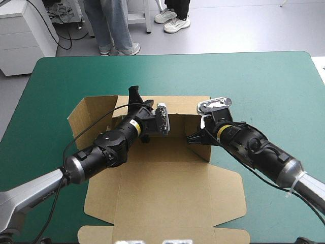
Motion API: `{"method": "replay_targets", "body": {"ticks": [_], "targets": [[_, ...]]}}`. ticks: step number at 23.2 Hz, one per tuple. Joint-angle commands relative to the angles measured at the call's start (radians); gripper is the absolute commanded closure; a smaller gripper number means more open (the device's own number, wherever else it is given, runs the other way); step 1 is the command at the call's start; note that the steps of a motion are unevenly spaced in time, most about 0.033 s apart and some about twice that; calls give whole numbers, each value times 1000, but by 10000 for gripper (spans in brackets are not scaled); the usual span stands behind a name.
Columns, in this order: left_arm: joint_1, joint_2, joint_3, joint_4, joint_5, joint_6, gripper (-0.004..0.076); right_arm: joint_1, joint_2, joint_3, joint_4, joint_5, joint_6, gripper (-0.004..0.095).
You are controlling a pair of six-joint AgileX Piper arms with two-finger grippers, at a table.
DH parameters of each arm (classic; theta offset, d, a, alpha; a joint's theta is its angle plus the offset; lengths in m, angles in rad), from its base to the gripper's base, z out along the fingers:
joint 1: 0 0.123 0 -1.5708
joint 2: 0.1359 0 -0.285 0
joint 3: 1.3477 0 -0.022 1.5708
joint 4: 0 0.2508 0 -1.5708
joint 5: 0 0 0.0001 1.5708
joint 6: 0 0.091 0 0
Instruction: Fold the box
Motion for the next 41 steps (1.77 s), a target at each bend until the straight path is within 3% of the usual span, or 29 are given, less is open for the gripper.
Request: {"method": "replay_targets", "body": {"ticks": [1, 7, 11, 14, 18, 20, 23, 29, 34, 41], "targets": [[-4, -21, -16, -41, -11, -17, 726, 2, 4, -32, -11, -49, 8, 516], [-4, -21, -16, -41, -4, -19, 726, 27, 8, -32, -14, -8, 25, 803], [-4, -21, -16, -41, -6, -19, 725, 32, 10, -32, -28, -12, 54, 915], [-4, -21, -16, -41, -6, -19, 695, 32, 12, -32, -24, -14, 56, 924], [-49, -44, -16, -34, 54, -7, 361, 28, 21, -32, -24, -31, 78, 924], [-93, -63, -16, -34, 76, -7, 289, 26, 21, -36, -44, -34, 90, 924], [-155, -79, -16, -23, 177, -7, 293, -22, 21, -38, -38, -39, 92, 924], [-244, -143, -16, -33, 247, 1, 293, -101, 51, -38, -43, -41, 72, 924], [-342, -206, -16, -33, 333, -15, 293, -101, 135, -87, -41, -30, 45, 925], [-467, -273, -16, -35, 458, -16, 293, -101, 166, -197, -39, 80, -19, 926]]}}
